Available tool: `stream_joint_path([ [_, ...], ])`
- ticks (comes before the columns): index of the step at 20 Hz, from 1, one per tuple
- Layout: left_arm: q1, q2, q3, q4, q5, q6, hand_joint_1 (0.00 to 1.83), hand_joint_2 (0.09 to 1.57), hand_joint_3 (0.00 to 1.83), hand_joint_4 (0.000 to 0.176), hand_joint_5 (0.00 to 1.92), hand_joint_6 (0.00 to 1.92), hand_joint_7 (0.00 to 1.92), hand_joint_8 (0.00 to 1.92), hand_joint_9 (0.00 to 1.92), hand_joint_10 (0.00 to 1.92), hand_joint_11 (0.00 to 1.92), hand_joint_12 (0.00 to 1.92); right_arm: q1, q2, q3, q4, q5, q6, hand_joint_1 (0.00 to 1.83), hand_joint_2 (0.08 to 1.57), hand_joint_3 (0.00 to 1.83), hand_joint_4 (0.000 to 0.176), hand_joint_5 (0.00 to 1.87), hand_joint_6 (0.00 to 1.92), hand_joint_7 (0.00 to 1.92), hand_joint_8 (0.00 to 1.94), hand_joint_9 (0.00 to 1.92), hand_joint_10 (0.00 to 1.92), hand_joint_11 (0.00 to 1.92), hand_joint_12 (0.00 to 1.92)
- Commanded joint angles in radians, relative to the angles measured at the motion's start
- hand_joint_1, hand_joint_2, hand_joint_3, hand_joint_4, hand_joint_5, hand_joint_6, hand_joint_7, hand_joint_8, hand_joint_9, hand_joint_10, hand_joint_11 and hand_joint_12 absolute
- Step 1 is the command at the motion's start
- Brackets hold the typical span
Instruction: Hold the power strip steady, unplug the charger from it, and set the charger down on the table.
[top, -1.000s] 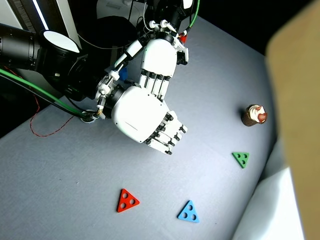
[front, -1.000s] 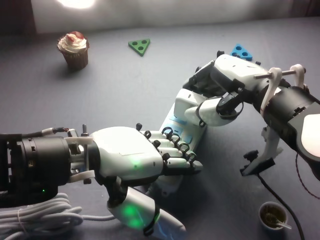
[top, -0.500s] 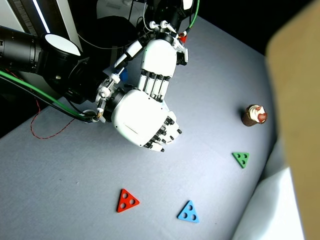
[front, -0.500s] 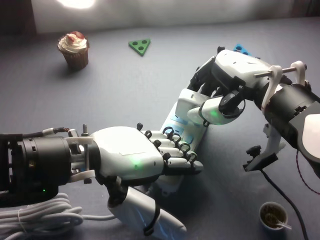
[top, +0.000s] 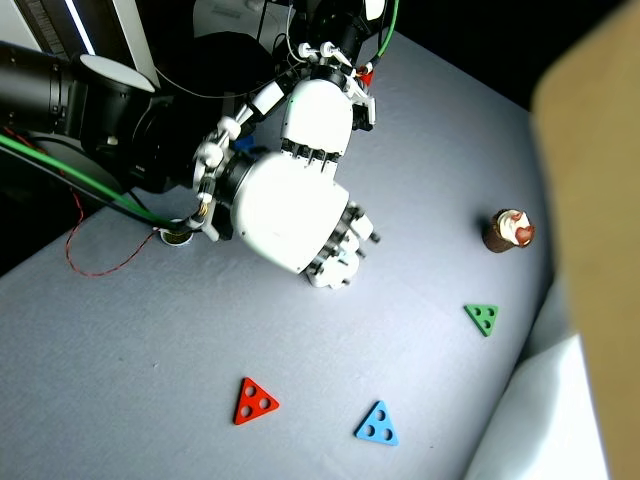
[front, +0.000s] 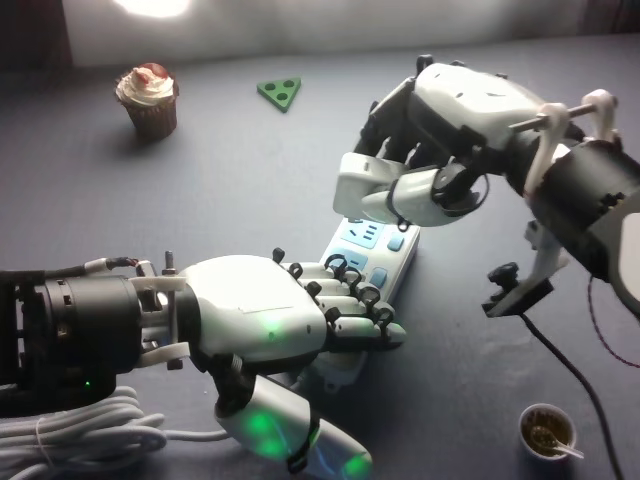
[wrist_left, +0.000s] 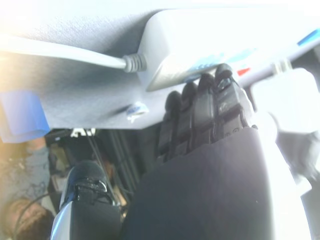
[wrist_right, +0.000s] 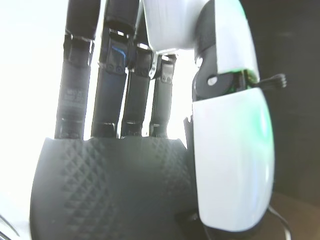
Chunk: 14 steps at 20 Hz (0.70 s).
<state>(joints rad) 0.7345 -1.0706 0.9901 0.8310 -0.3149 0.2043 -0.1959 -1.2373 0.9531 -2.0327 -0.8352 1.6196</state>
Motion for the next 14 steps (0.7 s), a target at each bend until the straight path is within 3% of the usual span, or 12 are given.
stream_joint_path([
  [1, 0.002, -0.013, 0.005, -0.012, -0.039, -0.009, 0.01, 1.05, 0.0, 0.0, 0.11, 0.0, 0.11, 0.0, 0.11, 0.01, 0.08, 0.02, 0.016, 0.023, -0.009, -0.075, -0.074, 0.008, 1.38, 1.02, 0.0, 0.0, 1.09, 0.75, 1.29, 0.34, 1.16, 0.82, 0.83, 0.9],
  [3, 0.001, -0.013, 0.006, -0.012, -0.04, -0.01, 0.01, 1.05, 0.0, 0.0, 0.11, 0.0, 0.12, 0.0, 0.11, 0.0, 0.08, 0.02, 0.007, 0.055, -0.037, -0.135, -0.102, 0.008, 1.38, 1.04, 0.0, 0.0, 1.06, 0.8, 1.23, 0.45, 1.13, 0.9, 0.83, 0.91],
  [4, 0.001, -0.013, 0.008, -0.012, -0.042, -0.012, 0.01, 1.05, 0.0, 0.0, 0.11, 0.0, 0.12, 0.0, 0.11, 0.0, 0.08, 0.02, -0.019, 0.076, -0.06, -0.226, -0.101, -0.01, 1.28, 1.05, 0.0, 0.0, 1.06, 0.83, 1.22, 0.55, 1.13, 0.45, 0.82, 0.91],
  [5, 0.001, -0.013, 0.009, -0.013, -0.046, -0.013, 0.01, 1.05, 0.0, 0.0, 0.11, 0.0, 0.12, 0.0, 0.11, 0.0, 0.08, 0.02, -0.028, 0.087, -0.071, -0.27, -0.085, -0.05, 1.28, 1.05, 0.0, 0.0, 1.06, 0.83, 1.22, 0.55, 1.13, 0.45, 0.82, 0.91],
  [6, 0.001, -0.012, 0.009, -0.013, -0.048, -0.013, 0.0, 1.06, 0.0, 0.0, 0.09, 0.0, 0.1, 0.0, 0.09, 0.0, 0.07, 0.01, -0.036, 0.101, -0.083, -0.316, -0.049, -0.115, 1.25, 1.05, 0.0, 0.025, 1.06, 0.84, 1.19, 0.64, 1.23, 0.1, 0.81, 0.91],
  [7, 0.001, -0.012, 0.009, -0.014, -0.048, -0.013, 0.0, 1.06, 0.0, 0.0, 0.1, 0.0, 0.11, 0.0, 0.1, 0.0, 0.07, 0.01, -0.051, 0.114, -0.093, -0.377, -0.03, -0.169, 1.36, 1.02, 0.0, 0.0, 1.1, 0.71, 1.32, 0.3, 1.19, 0.68, 0.82, 0.92],
  [8, 0.0, -0.011, 0.009, -0.014, -0.048, -0.013, 0.01, 1.06, 0.0, 0.0, 0.1, 0.0, 0.11, 0.0, 0.1, 0.0, 0.07, 0.01, -0.068, 0.126, -0.102, -0.47, -0.03, -0.198, 1.39, 1.03, 0.0, 0.0, 1.08, 0.75, 1.26, 0.4, 1.14, 0.89, 0.82, 0.92],
  [9, -0.002, -0.011, 0.009, -0.014, -0.048, -0.013, 0.01, 1.06, 0.0, 0.0, 0.1, 0.0, 0.11, 0.0, 0.1, 0.0, 0.07, 0.01, -0.088, 0.149, -0.113, -0.592, -0.03, -0.203, 1.38, 1.04, 0.0, 0.0, 1.06, 0.78, 1.21, 0.48, 1.12, 0.93, 0.81, 0.93],
  [10, -0.002, -0.01, 0.009, -0.014, -0.05, -0.013, 0.0, 1.06, 0.0, 0.0, 0.1, 0.0, 0.11, 0.0, 0.1, 0.0, 0.07, 0.01, -0.102, 0.161, -0.124, -0.643, -0.03, -0.22, 1.27, 1.06, 0.0, 0.0, 1.04, 0.87, 1.18, 0.62, 1.11, 0.45, 0.8, 0.91],
  [11, -0.002, -0.009, 0.009, -0.014, -0.051, -0.013, 0.01, 1.06, 0.0, 0.0, 0.1, 0.0, 0.11, 0.0, 0.1, 0.0, 0.08, 0.01, -0.11, 0.171, -0.135, -0.646, -0.029, -0.276, 1.25, 1.07, 0.0, 0.017, 1.02, 0.9, 1.16, 0.69, 1.17, 0.21, 0.79, 0.9],
  [13, -0.002, -0.008, 0.009, -0.015, -0.053, -0.013, 0.01, 1.05, 0.0, 0.0, 0.11, 0.01, 0.12, 0.0, 0.11, 0.0, 0.09, 0.02, -0.121, 0.183, -0.136, -0.683, -0.024, -0.357, 1.24, 1.07, 0.0, 0.025, 1.02, 0.91, 1.14, 0.73, 1.21, 0.08, 0.78, 0.91],
  [14, -0.004, -0.007, 0.009, -0.016, -0.053, -0.013, 0.01, 1.05, 0.0, 0.0, 0.11, 0.0, 0.11, 0.0, 0.1, 0.0, 0.08, 0.02, -0.123, 0.184, -0.131, -0.709, -0.013, -0.401, 1.35, 1.05, 0.0, 0.0, 1.06, 0.8, 1.19, 0.56, 1.14, 0.75, 0.82, 0.89],
])
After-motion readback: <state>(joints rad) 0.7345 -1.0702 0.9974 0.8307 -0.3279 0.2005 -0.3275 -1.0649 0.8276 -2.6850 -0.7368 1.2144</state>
